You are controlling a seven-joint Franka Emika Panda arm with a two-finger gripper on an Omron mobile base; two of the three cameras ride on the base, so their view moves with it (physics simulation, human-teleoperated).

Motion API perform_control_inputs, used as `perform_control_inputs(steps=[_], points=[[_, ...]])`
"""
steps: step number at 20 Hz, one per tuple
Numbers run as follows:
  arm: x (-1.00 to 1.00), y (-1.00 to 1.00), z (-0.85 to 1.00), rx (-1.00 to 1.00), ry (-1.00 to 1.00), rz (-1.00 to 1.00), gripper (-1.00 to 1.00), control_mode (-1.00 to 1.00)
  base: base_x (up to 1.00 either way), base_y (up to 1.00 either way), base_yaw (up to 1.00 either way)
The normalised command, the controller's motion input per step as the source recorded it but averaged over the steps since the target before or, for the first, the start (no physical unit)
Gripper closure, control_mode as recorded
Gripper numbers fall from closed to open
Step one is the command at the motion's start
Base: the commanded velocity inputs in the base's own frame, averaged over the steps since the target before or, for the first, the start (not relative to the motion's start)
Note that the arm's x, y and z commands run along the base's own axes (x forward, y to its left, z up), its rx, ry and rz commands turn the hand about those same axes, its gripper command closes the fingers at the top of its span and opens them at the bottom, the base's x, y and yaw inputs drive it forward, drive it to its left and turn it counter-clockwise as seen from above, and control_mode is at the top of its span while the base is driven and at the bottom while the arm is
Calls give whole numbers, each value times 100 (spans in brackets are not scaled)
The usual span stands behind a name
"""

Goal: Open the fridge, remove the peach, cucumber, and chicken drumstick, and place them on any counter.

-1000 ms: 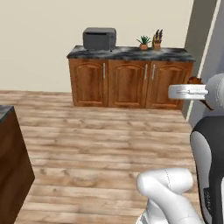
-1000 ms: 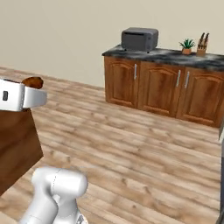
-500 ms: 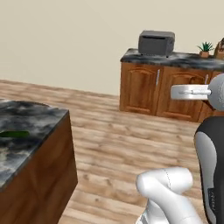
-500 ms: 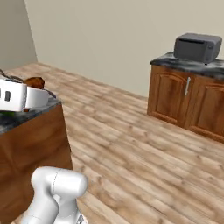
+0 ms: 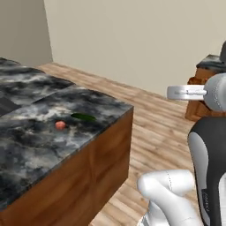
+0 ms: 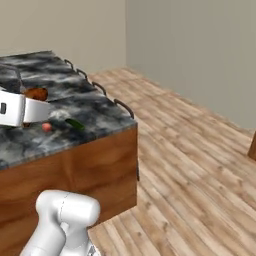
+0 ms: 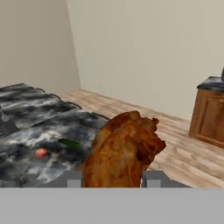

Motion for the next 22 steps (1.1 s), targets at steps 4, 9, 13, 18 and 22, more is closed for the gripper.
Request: perform_control_inputs(steps=[4, 9, 13, 18, 22], points=[[0, 0, 0, 0, 0, 0, 100, 100, -5, 8, 64], [0, 0, 0, 0, 0, 0, 100, 100, -7, 3, 63], [0, 0, 0, 0, 0, 0, 100, 100, -5, 0, 43], [0, 0, 0, 0, 0, 0, 100, 100, 0, 0, 21], [0, 0, 0, 0, 0, 0, 100, 100, 11, 0, 28]])
